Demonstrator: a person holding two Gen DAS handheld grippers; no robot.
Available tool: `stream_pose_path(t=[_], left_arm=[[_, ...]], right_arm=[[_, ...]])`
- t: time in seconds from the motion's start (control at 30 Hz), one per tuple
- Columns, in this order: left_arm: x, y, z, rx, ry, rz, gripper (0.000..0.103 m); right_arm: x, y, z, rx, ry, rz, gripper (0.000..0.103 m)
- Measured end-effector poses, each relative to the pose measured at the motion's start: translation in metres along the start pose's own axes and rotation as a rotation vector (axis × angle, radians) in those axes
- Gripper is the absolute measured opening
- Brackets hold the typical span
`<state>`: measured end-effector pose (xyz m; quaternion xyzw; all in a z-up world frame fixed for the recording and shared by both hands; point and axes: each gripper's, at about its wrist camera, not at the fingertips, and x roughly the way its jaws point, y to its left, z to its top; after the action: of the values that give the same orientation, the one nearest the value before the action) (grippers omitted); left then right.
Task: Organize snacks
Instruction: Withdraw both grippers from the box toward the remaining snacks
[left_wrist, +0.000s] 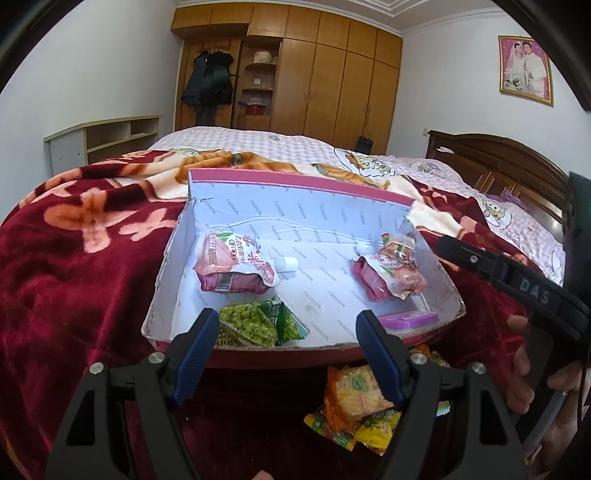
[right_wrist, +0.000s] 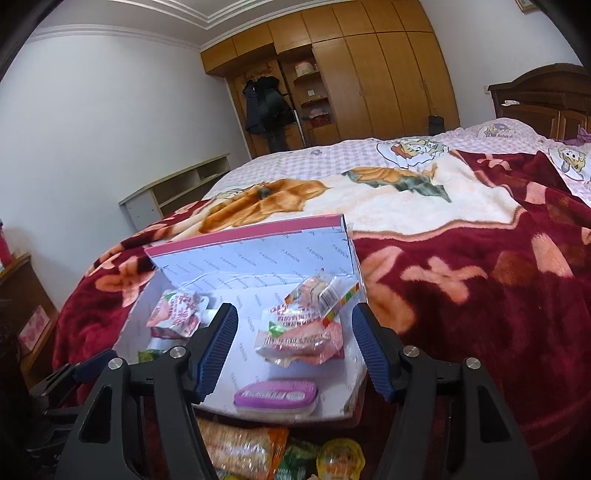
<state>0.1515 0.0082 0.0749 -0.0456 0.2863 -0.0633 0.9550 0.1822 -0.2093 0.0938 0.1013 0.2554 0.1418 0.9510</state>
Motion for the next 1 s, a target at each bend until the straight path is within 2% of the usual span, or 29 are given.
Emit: stream_pose_path(t=[0.6,0.67,1.0], left_arm=[[-0.023,-0.009,-0.022,0.011,0.016,-0.025,0.081],[-0.026,-0.012,-0.025,0.017,0.013,-0.032,0.085],[-0.021,-0.022,-0.036,-0.004,0.059,-0.041,0.088]], right_arm=[[-0.046,-0.004,-0.051,0.044,0.056,0.031,0.066],[-0.049,-0.008,-0.059,0.058,0.067,0.02,0.066],[-0.058,-0.022,-0.095,0.076,0.124,-0.023,0.066]])
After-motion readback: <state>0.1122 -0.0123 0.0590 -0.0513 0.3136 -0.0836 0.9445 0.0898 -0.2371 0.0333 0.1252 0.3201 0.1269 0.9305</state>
